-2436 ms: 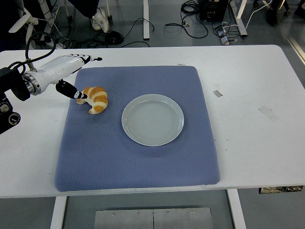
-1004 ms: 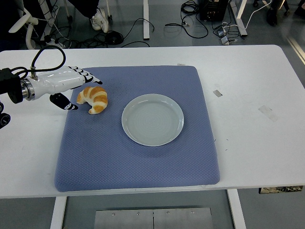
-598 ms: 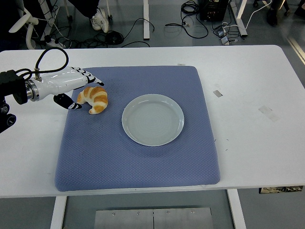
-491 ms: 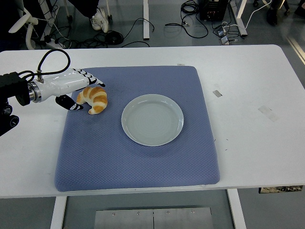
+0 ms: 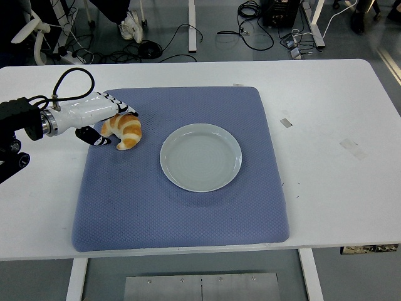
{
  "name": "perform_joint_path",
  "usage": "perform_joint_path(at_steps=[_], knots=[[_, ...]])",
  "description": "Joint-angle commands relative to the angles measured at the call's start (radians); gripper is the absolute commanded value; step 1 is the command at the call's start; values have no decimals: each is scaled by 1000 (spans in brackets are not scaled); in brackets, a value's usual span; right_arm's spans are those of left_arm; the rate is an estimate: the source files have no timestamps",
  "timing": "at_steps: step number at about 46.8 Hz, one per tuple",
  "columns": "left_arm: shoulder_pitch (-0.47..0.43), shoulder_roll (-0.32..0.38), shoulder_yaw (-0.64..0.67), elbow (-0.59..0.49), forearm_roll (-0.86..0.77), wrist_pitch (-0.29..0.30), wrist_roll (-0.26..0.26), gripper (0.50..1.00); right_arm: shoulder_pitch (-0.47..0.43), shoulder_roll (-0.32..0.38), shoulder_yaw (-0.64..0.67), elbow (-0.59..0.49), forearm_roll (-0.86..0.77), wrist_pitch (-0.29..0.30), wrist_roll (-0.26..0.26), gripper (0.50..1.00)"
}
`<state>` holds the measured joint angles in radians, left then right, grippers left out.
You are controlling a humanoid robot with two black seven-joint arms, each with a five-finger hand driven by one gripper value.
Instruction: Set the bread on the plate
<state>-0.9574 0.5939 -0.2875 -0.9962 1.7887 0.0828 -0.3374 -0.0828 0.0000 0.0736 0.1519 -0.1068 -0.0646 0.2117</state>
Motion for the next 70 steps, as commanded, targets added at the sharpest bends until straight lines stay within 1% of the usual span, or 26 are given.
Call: perform_joint_path(at_steps=[1, 6, 15, 18, 25, 29, 35, 39, 42, 45, 50, 53, 54, 60, 63, 64, 70], knots=[[2, -3, -1, 5, 0, 0, 0, 812, 0, 0, 0, 0, 1, 0, 0, 1000], [2, -13, 1, 16, 0, 0, -2, 808, 0, 0, 0, 0, 1, 0, 0, 1000], [3, -25, 7, 30, 0, 17, -2, 808, 0, 0, 0, 0, -1, 0, 0, 1000], [3, -25, 14, 34, -2, 17, -2, 801, 0, 0, 0, 0, -1, 0, 0, 1000], [5, -25, 14, 36, -3, 17, -2, 733, 0, 0, 0, 0, 1, 0, 0, 1000], [5, -25, 16, 36, -5, 17, -5, 674, 0, 0, 0, 0, -1, 0, 0, 1000], [9, -25, 16, 37, -6, 17, -5, 568, 0, 0, 0, 0, 1, 0, 0, 1000], [9, -25, 16, 39, -8, 17, -5, 539, 0, 0, 0, 0, 1, 0, 0, 1000], [9, -25, 16, 40, -8, 17, -3, 546, 0, 0, 0, 0, 1, 0, 0, 1000], [11, -25, 16, 40, -8, 17, -3, 578, 0, 0, 0, 0, -1, 0, 0, 1000], [12, -25, 16, 42, -9, 18, -3, 584, 0, 0, 0, 0, 1, 0, 0, 1000], [12, -25, 16, 44, -11, 23, -3, 601, 0, 0, 0, 0, 1, 0, 0, 1000], [12, -25, 15, 44, -12, 28, -3, 614, 0, 0, 0, 0, 1, 0, 0, 1000], [11, -25, 14, 44, -17, 61, -3, 735, 0, 0, 0, 0, 1, 0, 0, 1000], [11, -25, 14, 44, -17, 83, -3, 767, 0, 0, 0, 0, 1, 0, 0, 1000], [11, -25, 14, 44, -17, 86, -3, 775, 0, 0, 0, 0, -1, 0, 0, 1000], [6, -23, 13, 44, -18, 86, -5, 777, 0, 0, 0, 0, 1, 0, 0, 1000]])
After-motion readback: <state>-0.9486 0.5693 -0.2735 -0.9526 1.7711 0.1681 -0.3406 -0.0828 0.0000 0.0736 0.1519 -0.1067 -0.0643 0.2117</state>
